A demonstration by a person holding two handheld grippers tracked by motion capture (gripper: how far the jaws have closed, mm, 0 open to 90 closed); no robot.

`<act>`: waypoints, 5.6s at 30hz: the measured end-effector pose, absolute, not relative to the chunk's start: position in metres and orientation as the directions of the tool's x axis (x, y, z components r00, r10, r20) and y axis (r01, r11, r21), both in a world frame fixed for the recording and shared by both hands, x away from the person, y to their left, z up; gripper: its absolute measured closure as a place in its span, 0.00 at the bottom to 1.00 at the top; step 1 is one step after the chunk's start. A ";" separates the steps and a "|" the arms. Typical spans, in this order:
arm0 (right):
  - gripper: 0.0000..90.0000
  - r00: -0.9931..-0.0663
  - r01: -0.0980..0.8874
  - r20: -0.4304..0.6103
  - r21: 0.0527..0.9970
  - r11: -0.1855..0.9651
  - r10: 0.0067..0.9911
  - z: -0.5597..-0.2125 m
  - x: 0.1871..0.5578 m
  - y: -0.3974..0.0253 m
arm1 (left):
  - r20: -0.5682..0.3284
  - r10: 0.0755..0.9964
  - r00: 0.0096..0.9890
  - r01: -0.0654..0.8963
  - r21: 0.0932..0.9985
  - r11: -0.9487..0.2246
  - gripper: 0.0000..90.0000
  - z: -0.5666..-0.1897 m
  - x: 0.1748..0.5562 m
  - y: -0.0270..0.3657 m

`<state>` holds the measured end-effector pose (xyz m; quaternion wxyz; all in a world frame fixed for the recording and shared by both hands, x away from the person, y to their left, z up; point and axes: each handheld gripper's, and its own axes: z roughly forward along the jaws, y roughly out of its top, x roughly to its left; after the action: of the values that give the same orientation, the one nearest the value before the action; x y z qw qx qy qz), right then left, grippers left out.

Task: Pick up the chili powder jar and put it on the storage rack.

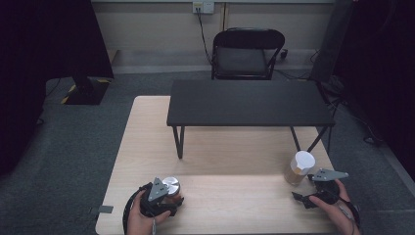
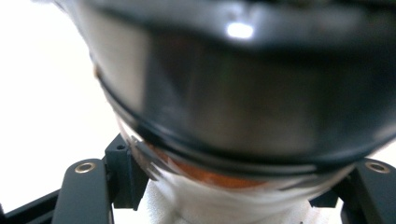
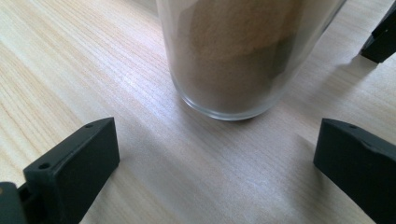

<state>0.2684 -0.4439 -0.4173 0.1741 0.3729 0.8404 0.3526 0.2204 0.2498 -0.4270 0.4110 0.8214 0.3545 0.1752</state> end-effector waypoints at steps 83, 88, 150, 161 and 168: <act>0.00 -0.661 0.504 -0.030 0.723 0.473 0.750 -0.417 0.268 -0.444 | -0.024 0.588 0.809 0.365 0.803 -0.470 0.34 -0.269 0.308 0.162; 0.00 -0.661 0.504 -0.030 0.723 0.473 0.750 -0.417 0.268 -0.444 | -0.021 0.583 0.812 0.364 0.800 -0.478 0.34 -0.257 0.316 0.155; 0.00 -0.661 0.503 -0.031 0.723 0.473 0.750 -0.417 0.268 -0.444 | -0.019 0.722 0.692 0.450 0.793 -0.410 0.34 -0.203 0.389 0.107; 0.00 -0.662 0.502 -0.031 0.723 0.474 0.749 -0.418 0.268 -0.444 | -0.017 0.735 0.678 0.446 0.804 -0.392 0.34 -0.207 0.394 0.104; 0.00 -0.662 0.502 -0.031 0.723 0.474 0.749 -0.418 0.268 -0.444 | -0.015 0.730 0.683 0.444 0.802 -0.399 0.34 -0.207 0.396 0.104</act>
<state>0.2675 -0.4436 -0.4175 0.1748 0.3722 0.8406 0.3527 0.3959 0.1041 -0.2074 0.4147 0.8183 0.3587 0.1724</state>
